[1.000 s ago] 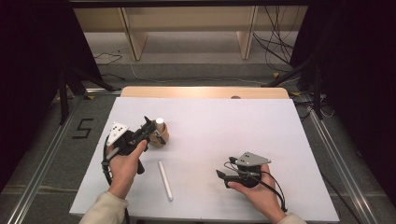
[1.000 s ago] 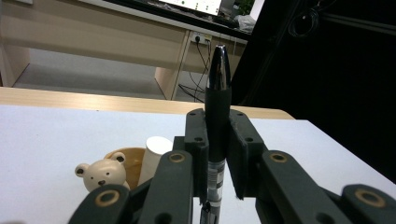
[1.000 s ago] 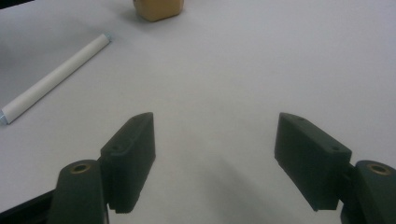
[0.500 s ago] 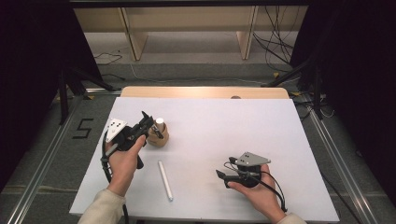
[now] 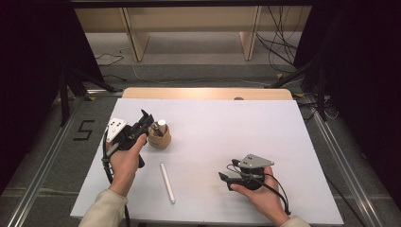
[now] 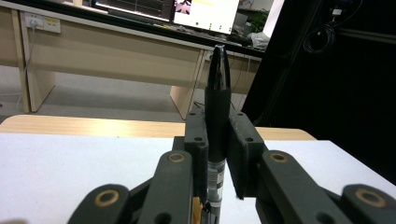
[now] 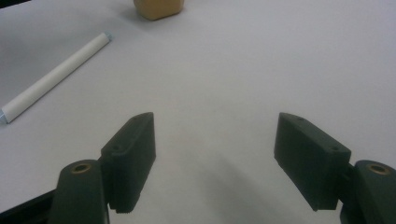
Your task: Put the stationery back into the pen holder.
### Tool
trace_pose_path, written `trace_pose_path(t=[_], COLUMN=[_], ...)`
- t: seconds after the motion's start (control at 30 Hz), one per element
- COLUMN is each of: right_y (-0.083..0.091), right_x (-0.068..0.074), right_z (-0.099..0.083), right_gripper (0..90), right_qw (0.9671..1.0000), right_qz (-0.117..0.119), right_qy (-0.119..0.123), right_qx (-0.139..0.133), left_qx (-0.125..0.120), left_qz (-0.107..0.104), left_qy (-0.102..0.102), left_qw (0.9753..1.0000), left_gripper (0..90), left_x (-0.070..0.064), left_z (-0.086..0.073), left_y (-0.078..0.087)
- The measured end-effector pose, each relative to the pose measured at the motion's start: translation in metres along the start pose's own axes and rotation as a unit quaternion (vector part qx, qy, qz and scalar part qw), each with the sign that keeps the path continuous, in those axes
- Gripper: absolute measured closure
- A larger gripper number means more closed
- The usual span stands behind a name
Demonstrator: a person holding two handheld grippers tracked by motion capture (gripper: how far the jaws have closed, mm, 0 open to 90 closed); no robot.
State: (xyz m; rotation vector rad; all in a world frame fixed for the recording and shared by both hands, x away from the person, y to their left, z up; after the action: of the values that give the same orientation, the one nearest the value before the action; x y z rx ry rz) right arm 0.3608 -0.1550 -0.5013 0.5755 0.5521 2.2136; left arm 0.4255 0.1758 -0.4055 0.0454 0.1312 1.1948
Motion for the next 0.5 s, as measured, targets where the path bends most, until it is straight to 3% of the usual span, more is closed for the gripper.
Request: trace_pose_path(t=[0.3,0.5], right_y=[-0.0002,-0.0002], right_x=[0.0001,0.0], right_z=[-0.0001,0.0], right_gripper=[30.0,30.0], right_qw=[1.0,1.0], right_qz=[0.0,0.0], right_qy=[0.0,0.0], right_qx=[0.0,0.0], left_qx=[-0.012,-0.012], left_qz=[0.018,0.03], left_qy=[-0.014,-0.038], left_qw=[0.9997,0.9987], left_gripper=[79.2,79.2], left_x=[0.0014,0.001], left_z=[0.0015,-0.0002], left_y=[-0.0005,-0.003])
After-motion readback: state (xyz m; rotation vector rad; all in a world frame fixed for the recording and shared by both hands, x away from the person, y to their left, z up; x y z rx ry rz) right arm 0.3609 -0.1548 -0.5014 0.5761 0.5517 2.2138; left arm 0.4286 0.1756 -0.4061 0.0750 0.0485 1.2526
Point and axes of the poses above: each handheld gripper's, and its own axes: y roughly backward along the jaws, z roughly out of its top, x roughly to its left, the point moved 4 cm from there along -y, roughly forward along the jaws, and after that the axes turned 11 degrees about -y, right-handed, at the moved point
